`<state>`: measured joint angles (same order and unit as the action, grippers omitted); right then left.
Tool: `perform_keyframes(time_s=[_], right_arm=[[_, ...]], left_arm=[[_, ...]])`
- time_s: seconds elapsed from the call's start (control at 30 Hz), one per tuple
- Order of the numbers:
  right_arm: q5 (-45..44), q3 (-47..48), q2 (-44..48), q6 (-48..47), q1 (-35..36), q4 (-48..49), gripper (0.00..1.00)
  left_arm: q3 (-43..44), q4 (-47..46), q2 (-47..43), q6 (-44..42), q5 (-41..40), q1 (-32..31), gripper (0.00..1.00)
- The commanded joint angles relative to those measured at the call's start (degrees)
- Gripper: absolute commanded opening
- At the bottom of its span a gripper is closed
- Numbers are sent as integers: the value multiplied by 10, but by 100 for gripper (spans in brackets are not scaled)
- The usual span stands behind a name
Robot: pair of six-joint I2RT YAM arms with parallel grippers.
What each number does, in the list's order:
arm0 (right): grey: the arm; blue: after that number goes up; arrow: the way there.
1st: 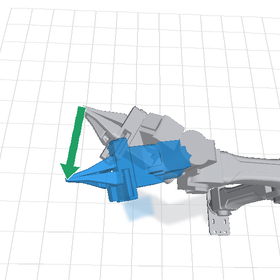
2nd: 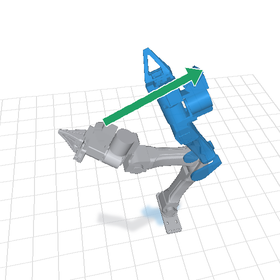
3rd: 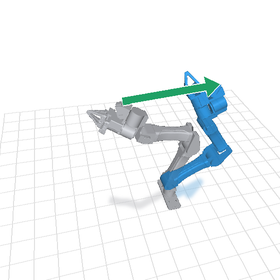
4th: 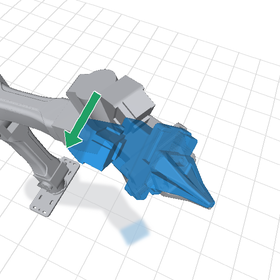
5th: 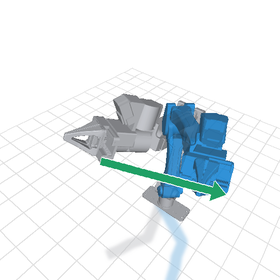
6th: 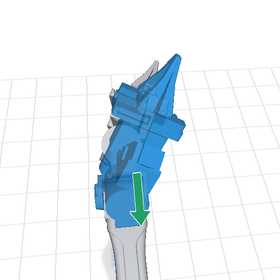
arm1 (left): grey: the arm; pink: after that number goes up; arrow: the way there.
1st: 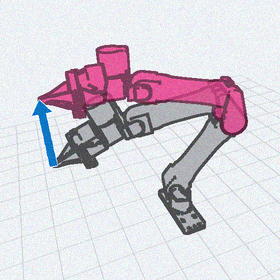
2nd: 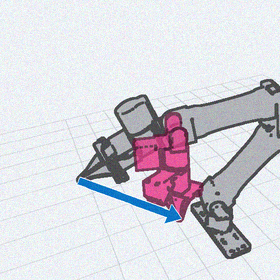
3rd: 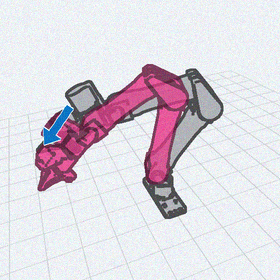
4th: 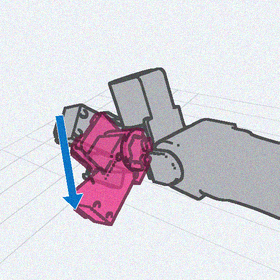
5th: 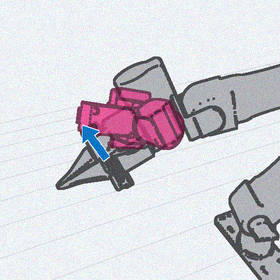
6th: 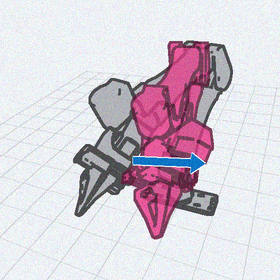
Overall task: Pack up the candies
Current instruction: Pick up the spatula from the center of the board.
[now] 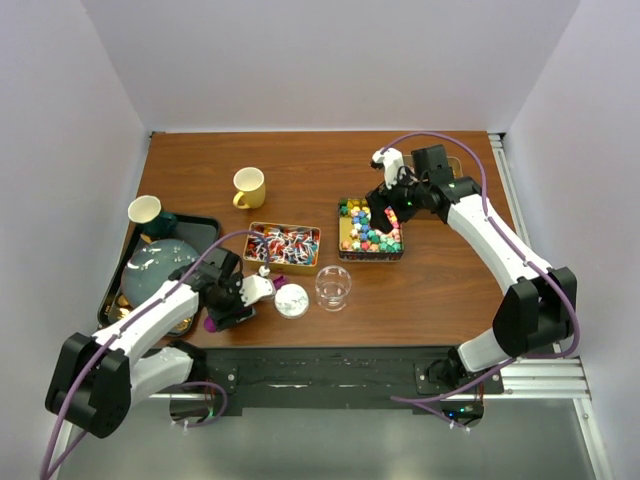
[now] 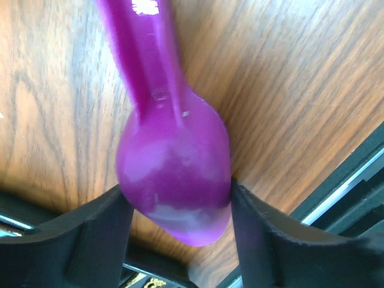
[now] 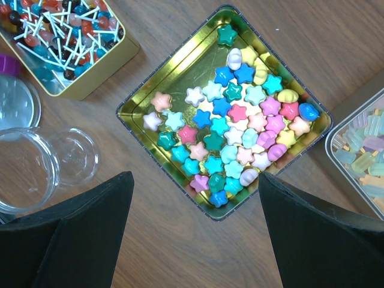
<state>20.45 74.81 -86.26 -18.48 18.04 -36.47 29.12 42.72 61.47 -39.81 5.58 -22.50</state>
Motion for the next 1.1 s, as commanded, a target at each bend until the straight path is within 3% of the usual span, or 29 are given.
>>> perform_keyframes(time_s=[0.0, 0.07, 0.23, 0.43, 0.63, 0.77, 0.97, 1.07], right_arm=[[-4, 20, 12, -13, 6, -4, 88], [-1, 24, 10, -18, 8, -6, 88], [66, 55, 2, -38, 11, -27, 88], [96, 91, 20, -145, 67, -35, 88], [73, 18, 89, -319, 160, 53, 85], [93, 18, 83, -412, 181, 23, 79], [114, 3, 83, -555, 216, -12, 79], [111, 7, 61, -576, 221, -12, 78]], left_arm=[[-7, -19, -2, -34, 12, 4, 47], [14, 2, -12, -42, 4, 4, 38], [144, 70, -24, -56, 24, 5, 29], [287, 179, 28, -122, 131, 11, 17], [343, 184, 125, -71, 310, 35, 17], [396, 194, 181, -53, 414, 48, 18], [446, 256, 247, -66, 487, 49, 19], [462, 276, 265, -72, 498, 49, 20]])
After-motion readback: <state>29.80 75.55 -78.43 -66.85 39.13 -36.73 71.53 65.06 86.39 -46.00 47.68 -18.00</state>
